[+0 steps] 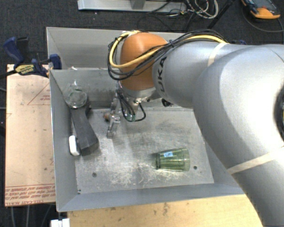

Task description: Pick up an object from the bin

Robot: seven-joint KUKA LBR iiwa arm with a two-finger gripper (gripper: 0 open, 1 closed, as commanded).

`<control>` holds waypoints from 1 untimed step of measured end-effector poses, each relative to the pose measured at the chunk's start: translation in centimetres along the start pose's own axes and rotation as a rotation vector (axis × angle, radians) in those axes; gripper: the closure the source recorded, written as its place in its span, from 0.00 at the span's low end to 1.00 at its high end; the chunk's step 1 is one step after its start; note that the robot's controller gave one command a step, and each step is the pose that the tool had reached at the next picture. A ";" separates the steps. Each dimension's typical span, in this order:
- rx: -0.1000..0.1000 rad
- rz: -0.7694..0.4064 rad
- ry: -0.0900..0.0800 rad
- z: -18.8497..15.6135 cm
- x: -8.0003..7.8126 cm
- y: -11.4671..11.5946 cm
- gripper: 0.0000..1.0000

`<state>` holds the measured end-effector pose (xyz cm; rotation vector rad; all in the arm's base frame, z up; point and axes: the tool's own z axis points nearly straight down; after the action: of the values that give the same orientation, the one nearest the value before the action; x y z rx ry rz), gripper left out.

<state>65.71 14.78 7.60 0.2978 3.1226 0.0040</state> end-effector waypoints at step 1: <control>-0.001 0.001 0.000 -0.8 0.2 0.1 1.00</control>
Offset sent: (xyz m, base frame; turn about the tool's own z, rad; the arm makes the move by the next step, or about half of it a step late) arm 0.0000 0.0000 0.0000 0.0000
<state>65.50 14.90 8.44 0.2996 3.1224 0.0052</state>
